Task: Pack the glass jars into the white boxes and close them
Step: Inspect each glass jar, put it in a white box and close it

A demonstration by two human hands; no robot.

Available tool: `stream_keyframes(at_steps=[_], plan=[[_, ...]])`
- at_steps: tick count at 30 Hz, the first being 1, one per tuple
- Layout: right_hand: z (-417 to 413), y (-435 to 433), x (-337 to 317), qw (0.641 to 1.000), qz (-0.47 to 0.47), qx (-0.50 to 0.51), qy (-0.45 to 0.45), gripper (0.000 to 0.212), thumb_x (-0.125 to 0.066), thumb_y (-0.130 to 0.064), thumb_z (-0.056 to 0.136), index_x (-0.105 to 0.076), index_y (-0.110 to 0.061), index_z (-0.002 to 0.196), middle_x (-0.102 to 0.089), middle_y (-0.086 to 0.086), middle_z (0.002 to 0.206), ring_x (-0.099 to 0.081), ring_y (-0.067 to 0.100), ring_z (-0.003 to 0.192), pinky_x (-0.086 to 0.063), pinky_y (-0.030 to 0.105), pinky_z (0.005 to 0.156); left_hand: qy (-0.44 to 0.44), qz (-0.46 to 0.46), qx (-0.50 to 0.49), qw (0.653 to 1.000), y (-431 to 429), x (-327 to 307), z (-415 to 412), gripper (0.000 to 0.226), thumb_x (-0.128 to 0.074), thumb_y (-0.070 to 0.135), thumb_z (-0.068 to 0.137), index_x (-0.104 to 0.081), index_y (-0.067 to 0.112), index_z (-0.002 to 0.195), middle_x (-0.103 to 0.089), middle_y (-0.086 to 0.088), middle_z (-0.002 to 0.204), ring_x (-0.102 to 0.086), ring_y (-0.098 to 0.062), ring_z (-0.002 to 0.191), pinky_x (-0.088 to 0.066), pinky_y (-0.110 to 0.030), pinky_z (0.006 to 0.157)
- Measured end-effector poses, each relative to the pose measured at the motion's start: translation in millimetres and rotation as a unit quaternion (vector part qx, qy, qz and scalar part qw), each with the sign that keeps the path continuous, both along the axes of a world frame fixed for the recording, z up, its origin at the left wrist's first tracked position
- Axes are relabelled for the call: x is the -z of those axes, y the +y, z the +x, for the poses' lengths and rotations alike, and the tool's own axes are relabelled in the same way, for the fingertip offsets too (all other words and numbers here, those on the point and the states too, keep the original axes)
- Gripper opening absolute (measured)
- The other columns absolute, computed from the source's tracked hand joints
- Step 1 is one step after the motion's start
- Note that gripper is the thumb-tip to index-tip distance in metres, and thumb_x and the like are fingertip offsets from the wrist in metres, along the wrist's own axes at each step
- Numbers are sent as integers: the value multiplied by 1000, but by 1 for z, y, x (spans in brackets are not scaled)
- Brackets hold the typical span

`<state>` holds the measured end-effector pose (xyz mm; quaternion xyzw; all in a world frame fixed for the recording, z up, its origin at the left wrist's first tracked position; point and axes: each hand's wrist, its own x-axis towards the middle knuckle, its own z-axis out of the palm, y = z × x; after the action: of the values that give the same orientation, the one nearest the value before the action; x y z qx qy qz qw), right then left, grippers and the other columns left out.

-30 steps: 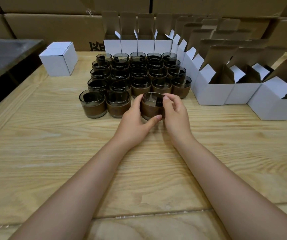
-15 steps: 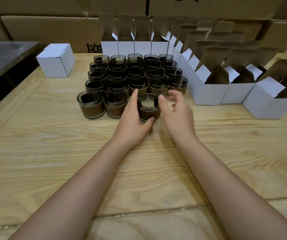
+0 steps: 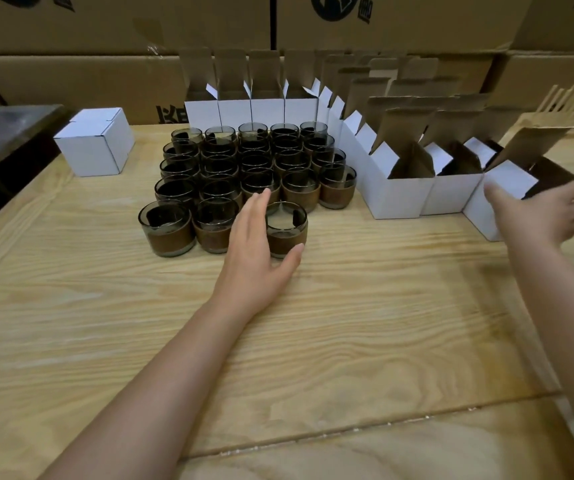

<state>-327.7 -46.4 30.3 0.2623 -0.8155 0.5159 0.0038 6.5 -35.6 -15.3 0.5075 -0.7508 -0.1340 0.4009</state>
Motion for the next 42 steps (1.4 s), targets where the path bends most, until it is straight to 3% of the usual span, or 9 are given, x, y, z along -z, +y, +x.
stream_keyframes(at_steps=[4, 11, 14, 19, 24, 29, 33, 38, 42], plan=[[-26, 3, 15, 996, 7, -69, -55, 100, -77, -35, 77, -11, -19, 151, -28, 8, 153, -28, 29, 141, -31, 46, 110, 9, 9, 1, 1000, 0, 0, 1, 85, -66, 34, 88, -13, 18, 153, -18, 0, 158, -13, -11, 146, -12, -24, 116], [-18, 12, 24, 998, -16, -48, -43, 91, -79, -37, 72, -24, -21, 142, -33, 7, 146, -33, 29, 135, -37, 45, 104, -8, -10, 0, 1000, 2, -1, -2, 82, -63, 36, 89, -17, 15, 152, -20, -3, 159, -13, -13, 146, -13, -28, 118], [0, 18, 25, 999, 9, -36, -25, 94, -78, -39, 70, -22, -18, 142, -29, 12, 146, -28, 33, 135, -35, 49, 103, -21, -37, 5, 999, 4, -3, -4, 79, -64, 34, 89, -21, 12, 151, -20, -7, 158, -14, -18, 147, -13, -30, 119], [43, 34, 27, 992, 51, -102, 53, 100, -77, -44, 70, -18, -12, 143, -30, 17, 143, -30, 38, 130, -36, 53, 100, -31, -75, 9, 997, 7, -4, -4, 75, -67, 29, 89, -28, 7, 148, -23, -12, 156, -12, -23, 147, 1, -12, 114], [92, 49, 22, 973, 84, -177, 122, 100, -74, -51, 69, -16, -20, 144, -33, 19, 138, -36, 42, 125, -36, 55, 98, -36, -87, 20, 995, 8, -5, -4, 71, -67, 28, 88, -33, 4, 146, -27, -14, 154, -15, -26, 147, 1, -12, 114], [136, 56, 16, 922, 188, -255, 222, 92, -59, -74, 66, -19, -27, 134, -34, 16, 130, -45, 40, 116, -42, 51, 93, -54, -107, 16, 993, 9, -6, -5, 66, -66, 31, 87, -40, 6, 143, -34, -15, 151, -19, -30, 146, -15, -35, 118], [159, 57, 20, 898, 187, -286, 276, 94, -57, -76, 69, -21, -23, 138, -36, 14, 125, -55, 38, 103, -46, 48, 85, -78, -130, 27, 988, 12, -7, -4, 59, -63, 31, 87, -46, 12, 140, -41, -14, 147, -24, -31, 144, -20, -49, 116], [152, 60, 27, 893, 122, -311, 302, 84, -64, -62, 74, -37, -16, 138, -41, 17, 121, -53, 37, 101, -46, 47, 85, -175, -238, 49, 954, 14, -5, -8, 52, -63, 16, 83, -57, 20, 134, -55, -12, 136, -40, -30, 137, -17, -58, 114], [148, 62, 26, 901, 26, -368, 227, 65, -56, -54, 82, -41, -20, 136, -37, 12, 131, -52, 29, 107, -50, 44, 85, -221, -273, 44, 935, 15, -5, -11, 65, -59, 10, 83, -41, 31, 142, -58, -9, 133, -44, -28, 135, -14, -61, 113]])
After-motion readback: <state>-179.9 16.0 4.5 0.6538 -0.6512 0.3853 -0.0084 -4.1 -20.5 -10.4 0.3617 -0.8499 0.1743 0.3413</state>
